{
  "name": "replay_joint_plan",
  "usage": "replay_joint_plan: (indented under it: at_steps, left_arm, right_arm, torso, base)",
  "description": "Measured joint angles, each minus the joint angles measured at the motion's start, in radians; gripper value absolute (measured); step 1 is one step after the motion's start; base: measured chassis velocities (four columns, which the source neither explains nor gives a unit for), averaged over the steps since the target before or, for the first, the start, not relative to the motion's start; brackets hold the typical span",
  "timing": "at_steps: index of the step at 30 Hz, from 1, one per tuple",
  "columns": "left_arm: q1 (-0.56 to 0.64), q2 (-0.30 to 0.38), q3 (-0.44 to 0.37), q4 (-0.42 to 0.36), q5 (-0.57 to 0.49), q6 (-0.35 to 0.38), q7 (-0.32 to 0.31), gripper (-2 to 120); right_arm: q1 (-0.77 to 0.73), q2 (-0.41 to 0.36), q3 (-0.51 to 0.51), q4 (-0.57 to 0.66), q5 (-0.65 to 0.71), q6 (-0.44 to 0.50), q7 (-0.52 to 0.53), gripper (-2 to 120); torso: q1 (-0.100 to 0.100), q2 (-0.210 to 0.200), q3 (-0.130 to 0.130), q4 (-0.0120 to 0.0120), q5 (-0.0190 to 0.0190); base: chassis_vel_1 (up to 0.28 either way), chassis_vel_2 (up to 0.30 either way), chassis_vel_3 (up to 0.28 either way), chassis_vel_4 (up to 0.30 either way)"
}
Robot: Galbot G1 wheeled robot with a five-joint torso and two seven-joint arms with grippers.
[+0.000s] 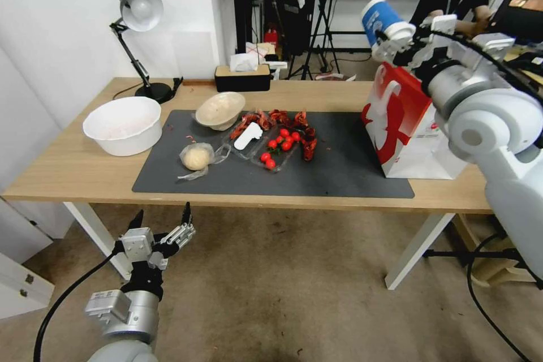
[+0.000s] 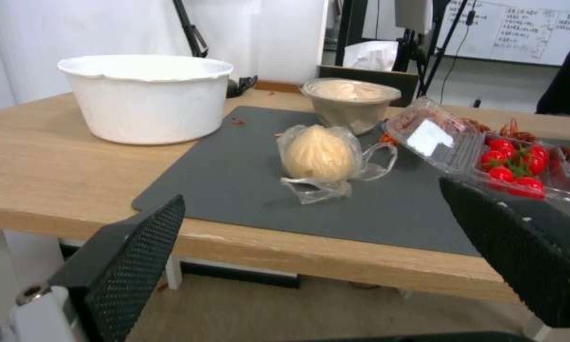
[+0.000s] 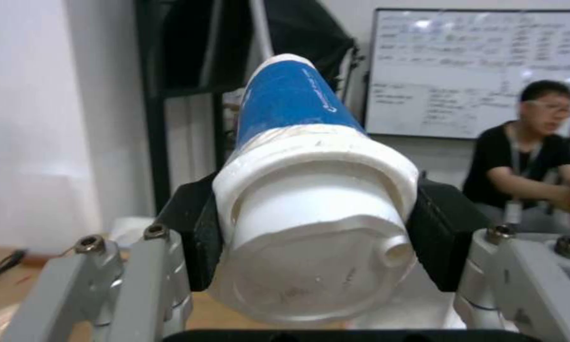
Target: Pick up the trash from the table and place it into the takeout bag.
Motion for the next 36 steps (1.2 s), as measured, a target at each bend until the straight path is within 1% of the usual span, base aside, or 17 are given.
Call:
replay_joint_plan:
  at_steps: [3,8,11,12,15,16,19,20,25,30,32,34,36]
  left_arm:
    - [0.000,0.004,-0.003,-0.003,-0.006,0.000,0.000,100]
    - [0.000,0.006,-0.001,-0.003,-0.008,-0.002,0.000,100]
    - [-0.002,0.009,0.001,-0.002,-0.011,-0.002,0.000,100]
    - [-0.002,0.009,0.001,-0.002,-0.011,-0.002,0.000,100]
    - [-0.003,0.010,0.004,-0.002,-0.012,-0.002,0.000,100]
    - [-0.003,0.010,0.004,-0.002,-0.012,-0.002,0.000,100]
    - [-0.003,0.012,0.005,-0.002,-0.012,-0.002,0.000,100]
    - [-0.003,0.012,0.005,-0.002,-0.012,-0.002,0.000,100]
    - [-0.001,0.014,0.007,-0.005,-0.012,-0.002,0.000,100]
    - [0.002,0.016,0.008,-0.008,-0.011,-0.003,0.000,100]
    - [0.003,0.016,0.006,-0.009,-0.011,-0.005,0.000,100]
    - [0.003,0.016,0.006,-0.009,-0.011,-0.008,0.001,100]
    - [0.002,0.015,0.003,-0.009,-0.017,-0.017,0.003,100]
  right_arm:
    - [0.004,-0.020,0.037,-0.030,0.001,-0.013,0.047,58]
    - [-0.013,-0.039,0.078,-0.072,-0.007,-0.017,0.077,58]
    - [-0.042,-0.052,0.104,-0.099,-0.023,-0.013,0.077,73]
    - [-0.042,-0.052,0.104,-0.099,-0.023,-0.013,0.077,73]
    - [-0.063,-0.054,0.116,-0.106,-0.032,-0.008,0.074,86]
    - [-0.063,-0.054,0.116,-0.106,-0.032,-0.008,0.074,86]
    - [-0.083,-0.054,0.122,-0.105,-0.045,0.000,0.063,97]
    - [-0.088,-0.054,0.123,-0.103,-0.046,0.002,0.062,99]
    - [-0.115,-0.050,0.126,-0.085,-0.049,0.014,0.054,100]
    - [-0.161,-0.048,0.138,-0.031,-0.044,0.052,0.038,100]
    - [-0.206,-0.048,0.153,0.025,-0.021,0.089,0.031,100]
    - [-0.219,-0.048,0.157,0.039,-0.014,0.100,0.027,100]
    - [-0.277,-0.043,0.175,0.094,0.002,0.161,-0.007,100]
  torso:
    - [0.000,0.000,0.000,0.0000,0.0000]
    - [0.000,0.000,0.000,-0.0001,0.0000]
    - [0.000,0.000,0.000,-0.0003,0.0001]
    - [0.000,0.000,0.000,-0.0003,0.0001]
    - [0.000,0.000,0.000,-0.0001,-0.0001]
    - [0.000,0.000,0.000,-0.0001,-0.0001]
    - [0.000,0.000,0.000,-0.0001,-0.0001]
    - [0.000,0.000,0.000,-0.0001,-0.0001]
    - [0.000,0.000,0.000,0.0000,-0.0001]
    - [0.000,0.000,0.000,-0.0001,-0.0002]
    - [0.000,0.000,0.000,-0.0001,-0.0003]
    - [0.000,0.000,0.000,0.0000,-0.0003]
    - [0.000,0.000,0.000,-0.0001,-0.0003]
  base:
    - [0.000,0.000,0.000,0.000]
    - [0.000,0.000,0.000,0.000]
    - [0.000,0.000,0.000,0.000]
    - [0.000,0.000,0.000,0.000]
    - [0.000,0.000,0.000,0.000]
    - [0.000,0.000,0.000,0.000]
    - [0.000,0.000,0.000,0.000]
    - [0.000,0.000,0.000,0.000]
    - [0.000,0.000,0.000,0.000]
    - [0.000,0.000,0.000,0.000]
    - [0.000,0.000,0.000,0.000]
    - [0.000,0.000,0.000,0.000]
    - [0.000,0.000,0.000,0.000]
